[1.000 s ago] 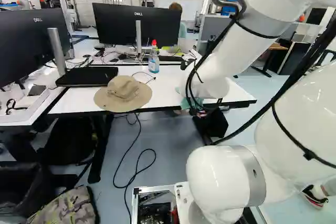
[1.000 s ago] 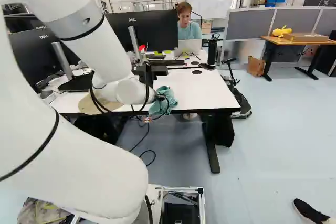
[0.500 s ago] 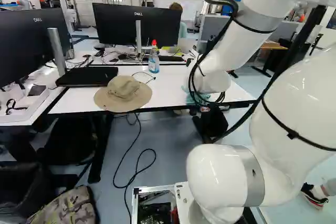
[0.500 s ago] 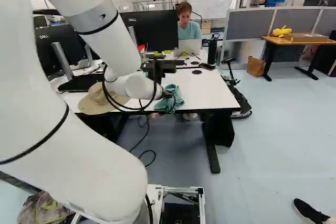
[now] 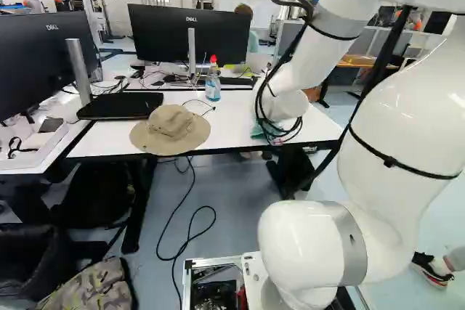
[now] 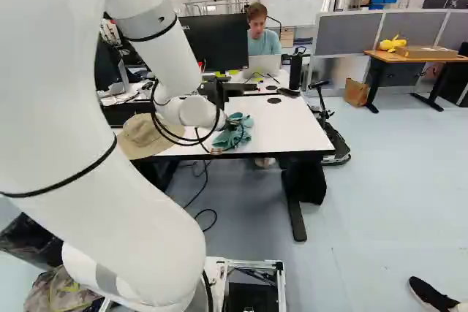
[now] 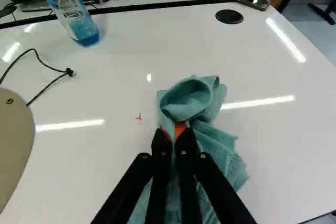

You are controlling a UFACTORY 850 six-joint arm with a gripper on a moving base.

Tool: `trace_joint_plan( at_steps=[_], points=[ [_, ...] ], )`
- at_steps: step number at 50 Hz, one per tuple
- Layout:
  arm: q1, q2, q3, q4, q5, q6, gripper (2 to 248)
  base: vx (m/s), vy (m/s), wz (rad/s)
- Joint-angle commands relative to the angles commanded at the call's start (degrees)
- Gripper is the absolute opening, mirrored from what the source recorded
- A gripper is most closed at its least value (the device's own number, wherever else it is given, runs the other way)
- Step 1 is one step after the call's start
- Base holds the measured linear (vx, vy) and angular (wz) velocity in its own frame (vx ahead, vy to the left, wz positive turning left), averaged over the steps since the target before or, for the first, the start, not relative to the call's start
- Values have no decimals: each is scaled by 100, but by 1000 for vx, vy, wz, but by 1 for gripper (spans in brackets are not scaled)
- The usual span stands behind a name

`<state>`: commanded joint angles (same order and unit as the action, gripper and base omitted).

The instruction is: Clean the table with the green towel

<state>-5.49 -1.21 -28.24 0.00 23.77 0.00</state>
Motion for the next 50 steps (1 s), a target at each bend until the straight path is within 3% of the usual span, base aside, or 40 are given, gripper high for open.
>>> trace_joint_plan(
  at_steps=[14, 50],
  points=[
    [267, -183, -191, 0, 0, 0, 25, 0, 0, 0],
    [999, -61, -180, 0, 0, 0, 25, 0, 0, 0]
  ],
)
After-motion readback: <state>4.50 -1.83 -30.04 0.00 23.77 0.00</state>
